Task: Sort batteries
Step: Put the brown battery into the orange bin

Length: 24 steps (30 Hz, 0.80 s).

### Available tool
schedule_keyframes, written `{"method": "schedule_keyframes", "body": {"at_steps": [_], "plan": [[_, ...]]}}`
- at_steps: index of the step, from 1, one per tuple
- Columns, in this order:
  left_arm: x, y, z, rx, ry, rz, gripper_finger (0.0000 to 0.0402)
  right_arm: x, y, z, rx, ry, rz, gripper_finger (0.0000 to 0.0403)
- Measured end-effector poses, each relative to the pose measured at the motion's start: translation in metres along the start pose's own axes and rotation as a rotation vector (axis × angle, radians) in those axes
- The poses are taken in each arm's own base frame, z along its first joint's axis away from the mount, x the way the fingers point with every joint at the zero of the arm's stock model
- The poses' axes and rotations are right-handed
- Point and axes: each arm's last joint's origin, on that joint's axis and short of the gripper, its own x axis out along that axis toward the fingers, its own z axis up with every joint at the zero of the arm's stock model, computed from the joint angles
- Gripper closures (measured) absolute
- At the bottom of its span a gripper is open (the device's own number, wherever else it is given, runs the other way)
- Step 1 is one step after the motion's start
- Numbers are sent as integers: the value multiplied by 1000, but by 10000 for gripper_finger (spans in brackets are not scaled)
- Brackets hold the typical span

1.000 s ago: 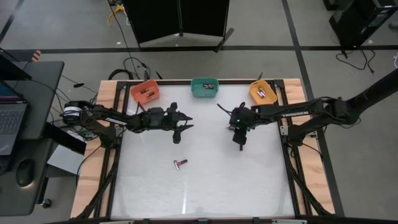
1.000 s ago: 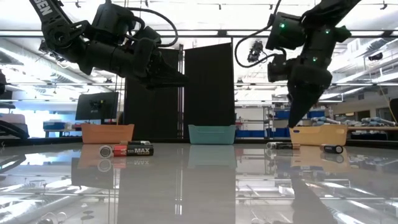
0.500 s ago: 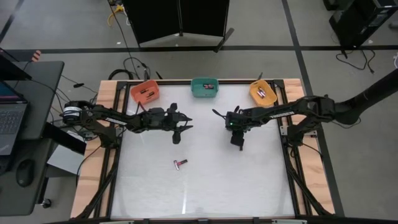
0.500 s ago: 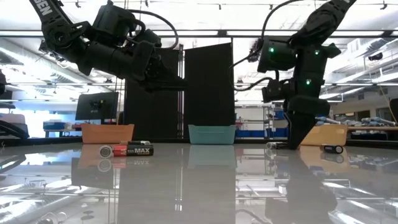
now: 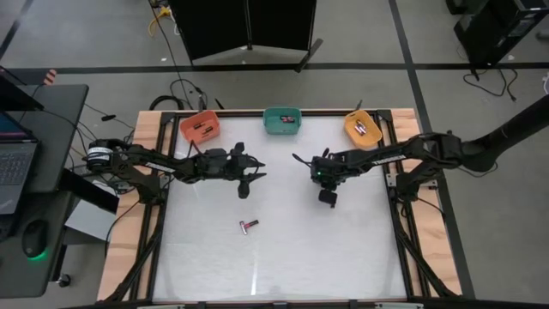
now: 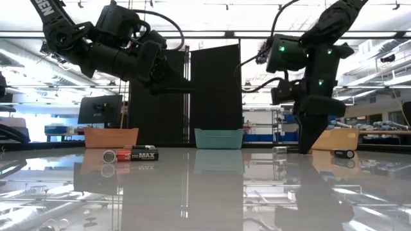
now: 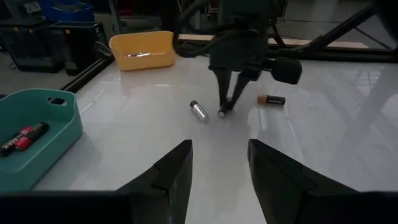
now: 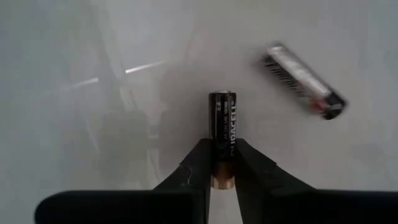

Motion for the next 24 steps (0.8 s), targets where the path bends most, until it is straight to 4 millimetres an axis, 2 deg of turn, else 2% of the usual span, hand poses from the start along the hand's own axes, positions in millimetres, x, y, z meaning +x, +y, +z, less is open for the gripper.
{"method": "schedule_keyframes", "body": {"at_steps": [3, 6, 11, 16, 18, 21, 24], "plan": [[0, 0, 1, -14, -11, 11, 239, -7, 8, 3, -14, -31, 22, 349], [0, 1, 4, 0, -40, 12, 239, -19, 19, 14, -36, -147, 53, 349], [5, -2, 5, 14, -220, -84, 248, -46, 40, 37, -79, -508, 116, 349], [6, -6, 2, -13, -466, -233, 284, -72, 58, 55, -133, -872, 108, 349], [8, -6, 0, -44, -496, -274, 295, -81, 62, 60, -153, -983, 105, 349], [15, -7, 2, -55, -484, -284, 299, -90, 65, 65, -170, -1092, 96, 349], [20, -11, 7, -44, -513, -325, 294, -94, 65, 67, -173, -1130, 91, 349]]}}
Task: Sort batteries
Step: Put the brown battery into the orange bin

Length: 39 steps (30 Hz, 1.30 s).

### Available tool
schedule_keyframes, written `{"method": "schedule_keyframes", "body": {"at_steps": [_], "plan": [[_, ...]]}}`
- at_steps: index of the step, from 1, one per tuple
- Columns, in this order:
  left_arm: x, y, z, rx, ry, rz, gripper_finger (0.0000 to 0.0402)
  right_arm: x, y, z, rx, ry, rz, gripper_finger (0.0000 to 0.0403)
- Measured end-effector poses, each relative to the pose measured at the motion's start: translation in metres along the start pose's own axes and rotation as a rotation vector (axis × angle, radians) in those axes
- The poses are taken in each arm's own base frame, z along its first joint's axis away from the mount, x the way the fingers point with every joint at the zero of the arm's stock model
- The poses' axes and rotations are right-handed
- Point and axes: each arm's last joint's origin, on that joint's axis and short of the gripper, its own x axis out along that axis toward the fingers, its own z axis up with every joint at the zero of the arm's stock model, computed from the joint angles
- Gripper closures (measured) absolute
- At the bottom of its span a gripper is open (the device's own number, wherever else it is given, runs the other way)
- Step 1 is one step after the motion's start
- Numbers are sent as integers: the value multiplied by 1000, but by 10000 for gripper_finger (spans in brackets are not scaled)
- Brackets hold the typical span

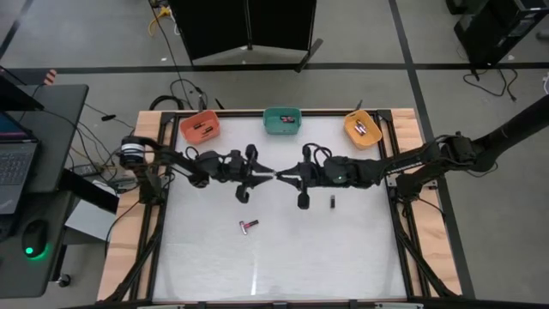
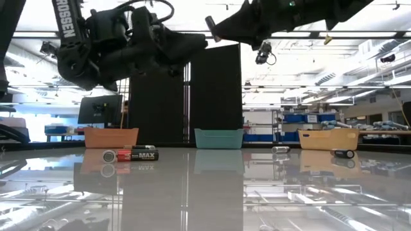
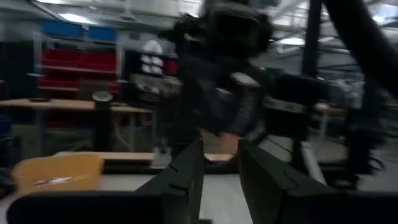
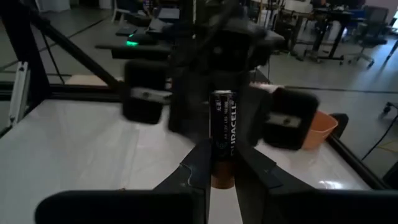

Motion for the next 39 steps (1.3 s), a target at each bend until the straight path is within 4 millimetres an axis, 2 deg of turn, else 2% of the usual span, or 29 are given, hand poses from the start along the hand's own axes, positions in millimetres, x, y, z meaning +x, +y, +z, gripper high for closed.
{"method": "schedule_keyframes", "body": {"at_steps": [5, 14, 31, 39], "plan": [[13, -4, 10, 21, -50, -76, 271, 0, 0, 1, -5, -13, -6, 349], [16, -5, 13, 24, -63, -93, 229, -1, 0, 2, -23, -19, -7, 349], [20, -1, 17, 33, -90, -57, 226, 0, 0, 0, -29, -3, -2, 349], [40, 2, 27, 37, -87, -107, 226, 1, 0, -3, -34, 17, 4, 349]]}}
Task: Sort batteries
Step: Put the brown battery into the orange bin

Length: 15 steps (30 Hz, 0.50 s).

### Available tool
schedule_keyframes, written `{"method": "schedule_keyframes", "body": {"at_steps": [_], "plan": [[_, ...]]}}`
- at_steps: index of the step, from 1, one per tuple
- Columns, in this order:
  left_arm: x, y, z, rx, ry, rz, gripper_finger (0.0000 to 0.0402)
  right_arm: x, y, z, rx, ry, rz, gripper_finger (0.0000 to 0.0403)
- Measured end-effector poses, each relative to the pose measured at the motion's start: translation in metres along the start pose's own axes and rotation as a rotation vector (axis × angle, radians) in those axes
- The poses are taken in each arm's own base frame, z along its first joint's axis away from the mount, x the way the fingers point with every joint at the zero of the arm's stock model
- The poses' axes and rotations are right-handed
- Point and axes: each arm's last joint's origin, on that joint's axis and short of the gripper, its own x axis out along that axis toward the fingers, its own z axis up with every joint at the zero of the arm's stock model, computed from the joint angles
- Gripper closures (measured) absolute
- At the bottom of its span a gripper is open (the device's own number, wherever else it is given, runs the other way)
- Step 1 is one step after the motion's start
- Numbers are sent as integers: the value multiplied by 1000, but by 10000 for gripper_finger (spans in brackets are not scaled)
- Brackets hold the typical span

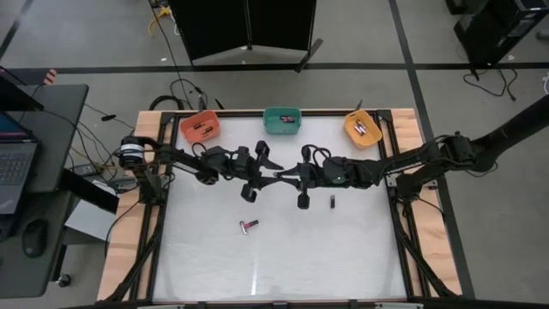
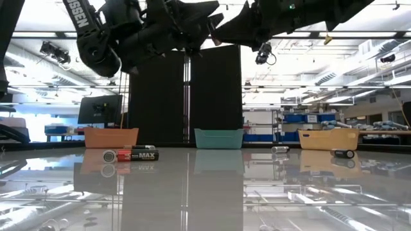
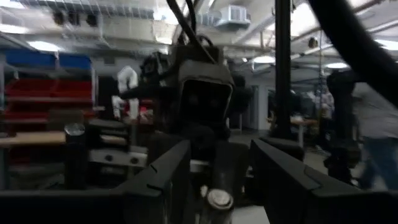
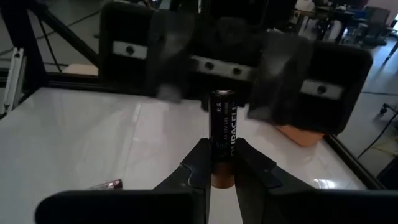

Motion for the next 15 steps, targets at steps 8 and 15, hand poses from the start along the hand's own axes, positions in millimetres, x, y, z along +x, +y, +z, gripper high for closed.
{"method": "schedule_keyframes", "body": {"at_steps": [8, 15], "plan": [[-9, -2, 0, 45, -17, -50, 226, -1, 2, 3, -23, -29, -24, 349], [-17, 1, -3, 22, -12, -7, 226, -1, 3, 7, -38, -62, -48, 349]]}}
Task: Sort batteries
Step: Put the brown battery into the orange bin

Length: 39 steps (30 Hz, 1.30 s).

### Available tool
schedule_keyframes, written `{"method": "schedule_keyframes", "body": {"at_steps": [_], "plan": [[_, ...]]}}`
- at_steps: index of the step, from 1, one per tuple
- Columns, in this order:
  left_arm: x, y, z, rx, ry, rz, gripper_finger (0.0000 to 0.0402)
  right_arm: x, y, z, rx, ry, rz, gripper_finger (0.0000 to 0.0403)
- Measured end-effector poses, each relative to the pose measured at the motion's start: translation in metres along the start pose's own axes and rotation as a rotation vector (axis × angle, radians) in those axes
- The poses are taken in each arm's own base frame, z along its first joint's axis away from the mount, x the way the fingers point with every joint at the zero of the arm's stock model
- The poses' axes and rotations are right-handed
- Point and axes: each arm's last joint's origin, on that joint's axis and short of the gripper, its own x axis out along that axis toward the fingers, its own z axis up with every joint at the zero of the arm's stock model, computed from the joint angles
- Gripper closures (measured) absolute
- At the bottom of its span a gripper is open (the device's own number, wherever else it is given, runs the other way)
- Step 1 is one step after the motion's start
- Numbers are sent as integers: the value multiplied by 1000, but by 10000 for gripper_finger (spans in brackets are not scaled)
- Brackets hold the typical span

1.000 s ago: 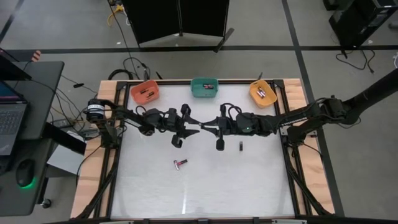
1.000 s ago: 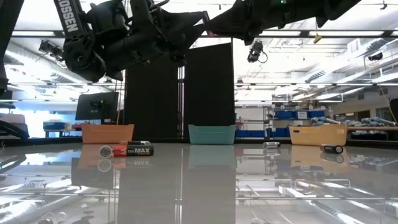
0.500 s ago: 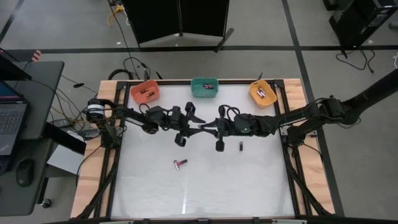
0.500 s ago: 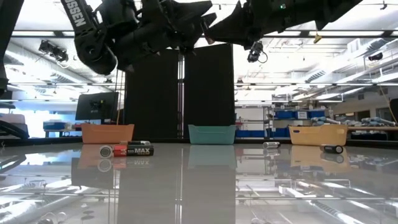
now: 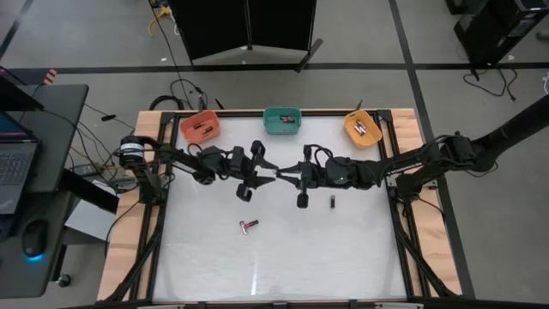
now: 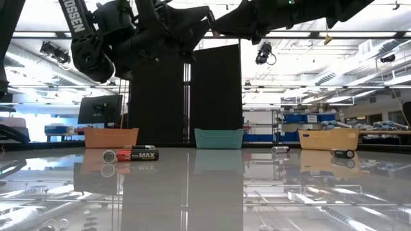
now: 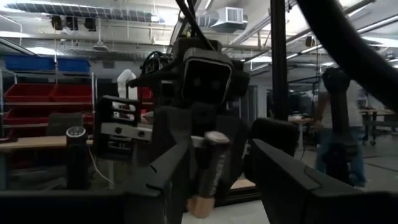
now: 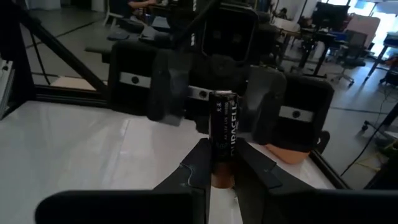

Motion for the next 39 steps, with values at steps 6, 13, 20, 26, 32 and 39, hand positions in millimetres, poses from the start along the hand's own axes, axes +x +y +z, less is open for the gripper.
{"method": "schedule_keyframes", "body": {"at_steps": [6, 13, 20, 26, 32, 39], "plan": [[7, 1, 3, 1, -13, -6, 226, 0, 0, 1, 4, -10, -2, 349], [14, 3, 3, 8, 11, -18, 248, 0, 0, 2, 4, -15, -3, 349], [14, 2, 4, 44, 8, -21, 321, 0, 0, 2, 0, -16, 1, 349], [14, 2, 4, 62, 8, -19, 346, 0, 0, 2, 11, -15, 0, 349], [14, 3, 3, 63, 12, -11, 346, 0, -2, 1, 50, -10, -6, 329], [12, 10, 14, 74, 61, 28, 346, 0, -6, 1, 39, 5, -127, 271]]}}
